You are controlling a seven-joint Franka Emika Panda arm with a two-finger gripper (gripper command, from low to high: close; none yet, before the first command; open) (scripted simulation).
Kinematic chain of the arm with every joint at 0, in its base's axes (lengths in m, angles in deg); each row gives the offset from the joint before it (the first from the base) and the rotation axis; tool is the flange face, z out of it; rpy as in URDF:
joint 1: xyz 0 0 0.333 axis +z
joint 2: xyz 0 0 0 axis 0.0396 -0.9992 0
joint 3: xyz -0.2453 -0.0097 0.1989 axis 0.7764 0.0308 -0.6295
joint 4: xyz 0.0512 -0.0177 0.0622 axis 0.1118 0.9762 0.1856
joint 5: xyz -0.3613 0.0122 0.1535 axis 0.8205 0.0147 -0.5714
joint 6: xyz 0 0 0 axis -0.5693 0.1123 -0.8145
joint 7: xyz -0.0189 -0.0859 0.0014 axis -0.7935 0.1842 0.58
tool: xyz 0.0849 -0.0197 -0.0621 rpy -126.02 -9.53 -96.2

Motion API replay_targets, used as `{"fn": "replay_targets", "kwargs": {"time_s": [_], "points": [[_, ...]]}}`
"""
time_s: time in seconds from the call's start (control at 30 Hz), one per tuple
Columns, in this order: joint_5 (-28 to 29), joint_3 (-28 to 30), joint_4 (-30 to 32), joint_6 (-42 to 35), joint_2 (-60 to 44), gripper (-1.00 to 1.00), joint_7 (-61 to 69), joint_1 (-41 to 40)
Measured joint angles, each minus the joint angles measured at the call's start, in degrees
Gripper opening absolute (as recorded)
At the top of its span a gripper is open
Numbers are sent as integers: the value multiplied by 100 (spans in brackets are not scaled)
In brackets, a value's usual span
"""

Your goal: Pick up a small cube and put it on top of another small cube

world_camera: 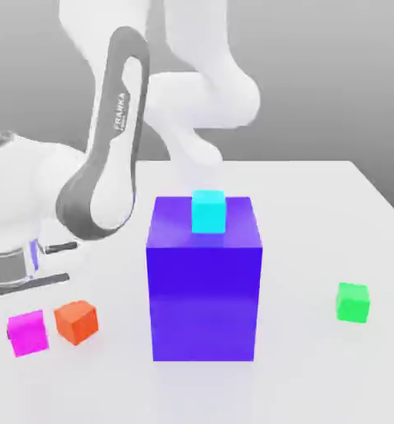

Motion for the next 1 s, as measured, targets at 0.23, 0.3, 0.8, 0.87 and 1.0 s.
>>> {"fn": "replay_targets", "kwargs": {"time_s": [0.23,0.3,0.8,0.87,1.0], "points": [[409,-694,260,-45,450,-100,-1395,1375],[556,-909,382,-53,619,-100,-1838,1757],[1575,-2169,1639,581,1187,-100,-5243,4603],[1535,-2194,1627,907,846,100,-5215,4589],[1536,-2194,1627,906,846,100,-5216,4588]]}}
